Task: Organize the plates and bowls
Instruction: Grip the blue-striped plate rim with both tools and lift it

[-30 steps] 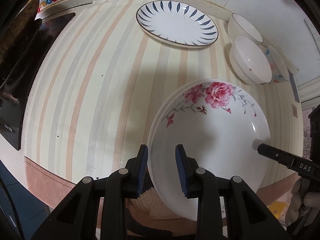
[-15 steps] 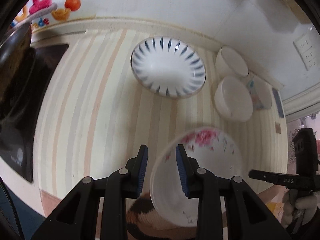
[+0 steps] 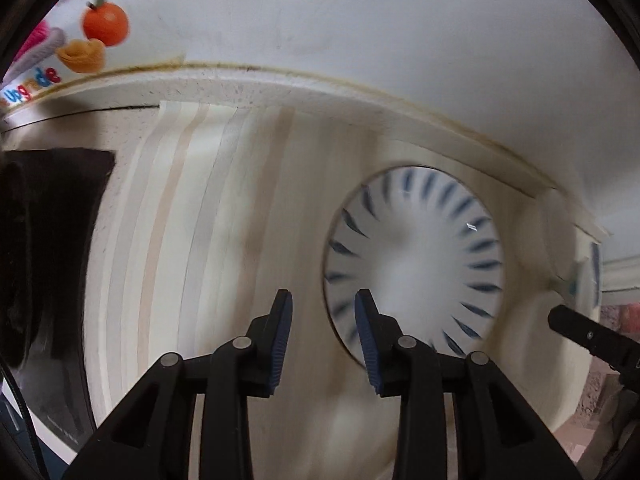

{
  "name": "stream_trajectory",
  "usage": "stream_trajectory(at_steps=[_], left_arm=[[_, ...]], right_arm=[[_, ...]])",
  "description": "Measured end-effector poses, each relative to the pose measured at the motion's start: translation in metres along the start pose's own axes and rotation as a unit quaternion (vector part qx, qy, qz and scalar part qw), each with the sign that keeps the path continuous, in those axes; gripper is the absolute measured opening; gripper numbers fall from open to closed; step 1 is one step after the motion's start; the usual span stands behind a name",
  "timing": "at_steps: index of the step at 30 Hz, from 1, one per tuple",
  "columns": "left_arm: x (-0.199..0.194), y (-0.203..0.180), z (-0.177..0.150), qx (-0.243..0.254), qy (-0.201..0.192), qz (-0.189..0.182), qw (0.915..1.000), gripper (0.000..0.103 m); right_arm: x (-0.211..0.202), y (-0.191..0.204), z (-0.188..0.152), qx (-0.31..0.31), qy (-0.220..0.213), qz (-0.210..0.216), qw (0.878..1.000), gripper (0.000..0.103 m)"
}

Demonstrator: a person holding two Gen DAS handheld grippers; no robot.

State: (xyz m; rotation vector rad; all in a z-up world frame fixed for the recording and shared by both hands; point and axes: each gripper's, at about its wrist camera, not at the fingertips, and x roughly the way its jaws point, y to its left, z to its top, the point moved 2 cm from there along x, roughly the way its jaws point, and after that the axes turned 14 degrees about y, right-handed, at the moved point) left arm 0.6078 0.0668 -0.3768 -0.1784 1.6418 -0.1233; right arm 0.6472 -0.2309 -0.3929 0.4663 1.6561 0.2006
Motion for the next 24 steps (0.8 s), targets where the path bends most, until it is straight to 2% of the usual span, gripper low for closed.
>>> stream_trajectory(at_steps=[5,9,10,11,12,16,24], left_arm=[[0.031,0.0,0.02,0.008,0.031,-0.006,0.9995,0.03],[0.045,-0.003,0.024,0.015,0.036,-0.017,0.9991,0.029],[0.046,-0.004,0.023,0.017,0.03,-0.017,0.9993,0.025],[0.045,-0.003,0.023,0.022,0.025,-0.024,0.9992,0.017],[0.045,-0.004,0.022,0.025,0.02,-0.025,0.9992,0.014],[0.044,-0.005,0.019,0.026,0.011,-0.015,0.9995,0.014],[0.026,-0.012,0.006,0.023,-0.003,-0.005,0.9997,0.014]], right_arm=[[0.037,-0.002,0.039,0.008,0.022,-0.051,0.998,0.044],[0.059,-0.009,0.051,0.014,0.035,-0.072,0.997,0.025],[0.063,-0.011,0.053,0.015,0.034,-0.072,0.997,0.016],[0.065,-0.012,0.054,0.015,0.032,-0.075,0.997,0.013],[0.065,-0.012,0.055,0.013,0.027,-0.077,0.997,0.008],[0.066,-0.008,0.054,-0.005,0.017,-0.089,0.996,0.008],[0.059,-0.003,0.047,-0.02,0.015,-0.081,0.996,0.008]])
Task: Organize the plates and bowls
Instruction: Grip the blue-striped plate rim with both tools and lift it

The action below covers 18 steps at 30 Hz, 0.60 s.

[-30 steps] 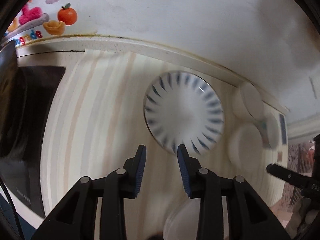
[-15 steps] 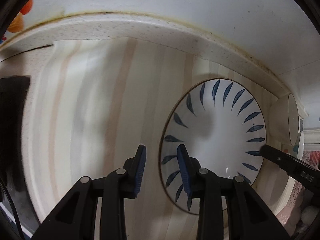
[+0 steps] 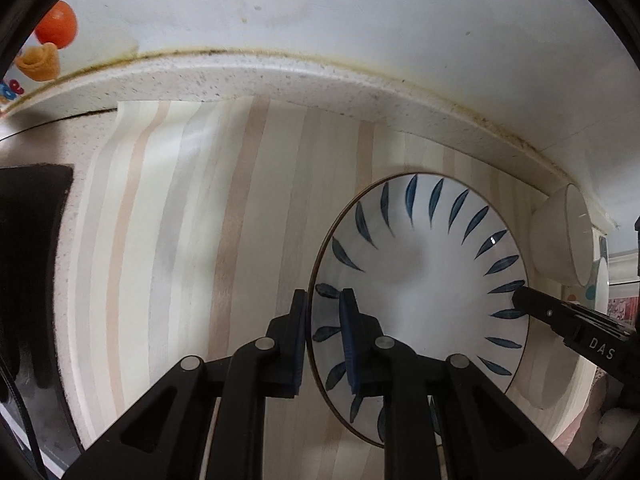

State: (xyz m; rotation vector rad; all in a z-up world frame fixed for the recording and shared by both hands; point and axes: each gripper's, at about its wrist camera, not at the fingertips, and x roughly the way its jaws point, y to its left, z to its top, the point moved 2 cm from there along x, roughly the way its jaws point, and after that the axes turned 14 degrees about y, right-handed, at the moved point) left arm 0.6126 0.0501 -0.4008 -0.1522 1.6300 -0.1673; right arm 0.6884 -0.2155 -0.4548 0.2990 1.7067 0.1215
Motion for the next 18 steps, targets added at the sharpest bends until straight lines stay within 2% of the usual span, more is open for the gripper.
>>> stream_trajectory(at_steps=[4,9,18], left_arm=[[-0.017,-0.003,-0.008,0.001,-0.018,0.002,0.9998,0.014],[-0.045,-0.008,-0.036,0.001,-0.037,0.002,0.9993,0.014],[-0.084,-0.023,-0.1,0.003,-0.069,-0.014,0.9975,0.014]], right_arm=[[-0.012,0.003,-0.01,-0.01,-0.005,0.012,1.0,0.008],[-0.034,0.008,-0.028,-0.025,-0.018,0.022,0.999,0.008],[-0.082,0.005,-0.09,-0.064,-0.037,0.033,0.997,0.008]])
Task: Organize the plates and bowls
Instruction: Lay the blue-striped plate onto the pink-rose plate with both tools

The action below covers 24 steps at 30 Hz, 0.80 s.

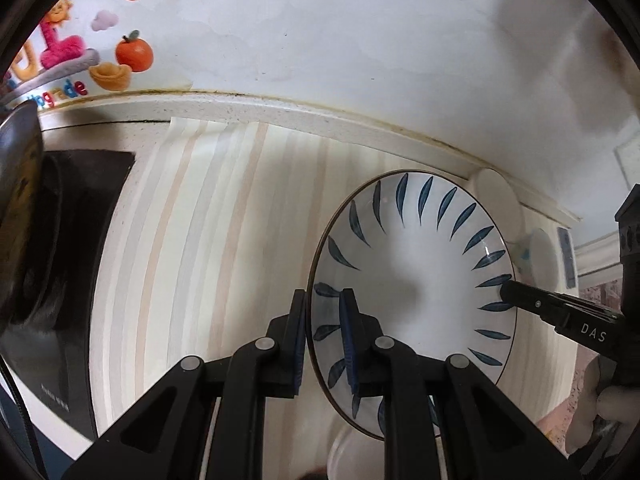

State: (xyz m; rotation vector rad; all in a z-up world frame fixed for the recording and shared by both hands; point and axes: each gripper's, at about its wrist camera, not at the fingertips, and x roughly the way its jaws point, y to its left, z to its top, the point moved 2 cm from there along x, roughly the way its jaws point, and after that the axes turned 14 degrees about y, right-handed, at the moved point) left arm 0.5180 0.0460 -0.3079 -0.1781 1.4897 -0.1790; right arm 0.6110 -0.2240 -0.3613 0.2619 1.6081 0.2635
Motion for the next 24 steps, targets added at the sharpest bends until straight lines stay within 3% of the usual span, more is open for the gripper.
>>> stream_trajectory(at_steps=[10,24], left_arm=[[-0.006,-0.044,-0.069,0.003,-0.005,-0.006,1.0,0.014],[0.066,-0.052,-0.127,0.007,0.066,0.003,0.9978,0.014]], right_arm=[[-0.016,-0.01,-0.086,-0.014,0.004,0.009,1.0,0.008],[0.043,-0.045,-0.155,-0.002,0.048,0.003,0.999,0.008]])
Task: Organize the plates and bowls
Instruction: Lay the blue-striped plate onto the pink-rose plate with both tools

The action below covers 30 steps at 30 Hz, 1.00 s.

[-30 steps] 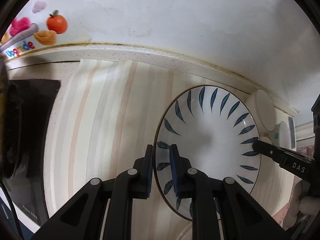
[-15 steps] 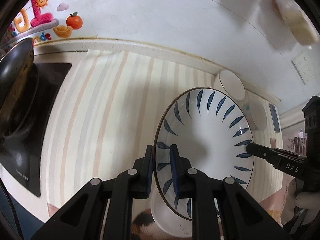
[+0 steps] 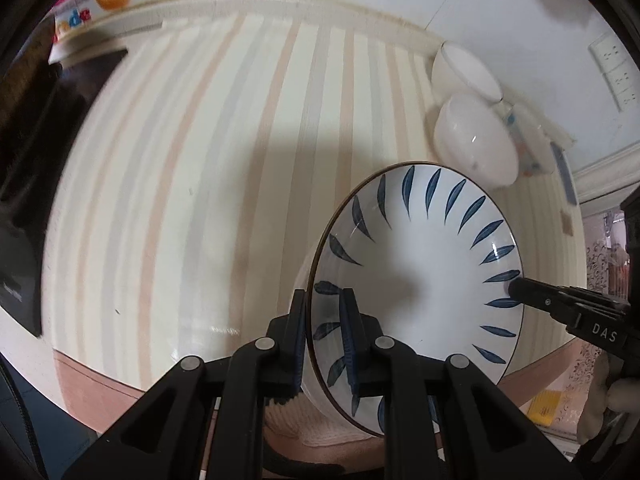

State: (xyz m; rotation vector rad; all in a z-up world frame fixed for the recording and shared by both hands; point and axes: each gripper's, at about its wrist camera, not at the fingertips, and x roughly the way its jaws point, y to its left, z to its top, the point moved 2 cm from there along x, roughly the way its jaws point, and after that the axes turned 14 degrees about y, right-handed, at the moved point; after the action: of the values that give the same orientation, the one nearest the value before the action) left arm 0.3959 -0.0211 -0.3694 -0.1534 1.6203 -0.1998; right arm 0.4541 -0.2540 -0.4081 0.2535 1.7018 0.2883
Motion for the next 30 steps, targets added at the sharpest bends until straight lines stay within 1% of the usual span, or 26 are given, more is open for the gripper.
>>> stream_trajectory(at_steps=[2,5,8,14,17,22,26,30], left_arm=[[0.01,-0.002,-0.003,0.002,0.009,0.009,0.9999,0.014],[0.017,-0.005,-0.005,0.003,0.013,0.012,0.9998,0.014],[0.022,-0.011,-0.006,0.007,0.015,0.022,0.9996,0.014],[0.028,-0.016,-0.006,0.006,0.02,0.03,0.9994,0.014],[0.029,-0.02,-0.003,0.003,0.019,0.032,0.9993,0.014],[0.031,-0.023,-0.001,-0.008,0.018,0.034,0.9992,0.015],[0.03,-0.02,-0.004,-0.012,0.017,0.043,0.9989,0.017],[0.032,-0.019,-0.005,-0.022,0.019,0.038,0.9989,0.017]], right_arm=[[0.01,-0.005,-0.005,0.002,0.007,-0.004,1.0,0.008],[0.019,-0.01,-0.011,0.002,0.012,-0.011,1.0,0.008],[0.023,-0.016,-0.013,0.005,0.015,-0.01,1.0,0.008],[0.028,-0.024,-0.014,0.007,0.019,-0.014,1.0,0.008],[0.028,-0.026,-0.014,0.011,0.018,-0.004,1.0,0.008],[0.028,-0.026,-0.011,0.012,0.017,-0.003,1.0,0.008],[0.028,-0.028,-0.012,0.026,0.023,0.014,0.999,0.013],[0.027,-0.032,-0.012,0.041,0.023,0.031,0.998,0.013]])
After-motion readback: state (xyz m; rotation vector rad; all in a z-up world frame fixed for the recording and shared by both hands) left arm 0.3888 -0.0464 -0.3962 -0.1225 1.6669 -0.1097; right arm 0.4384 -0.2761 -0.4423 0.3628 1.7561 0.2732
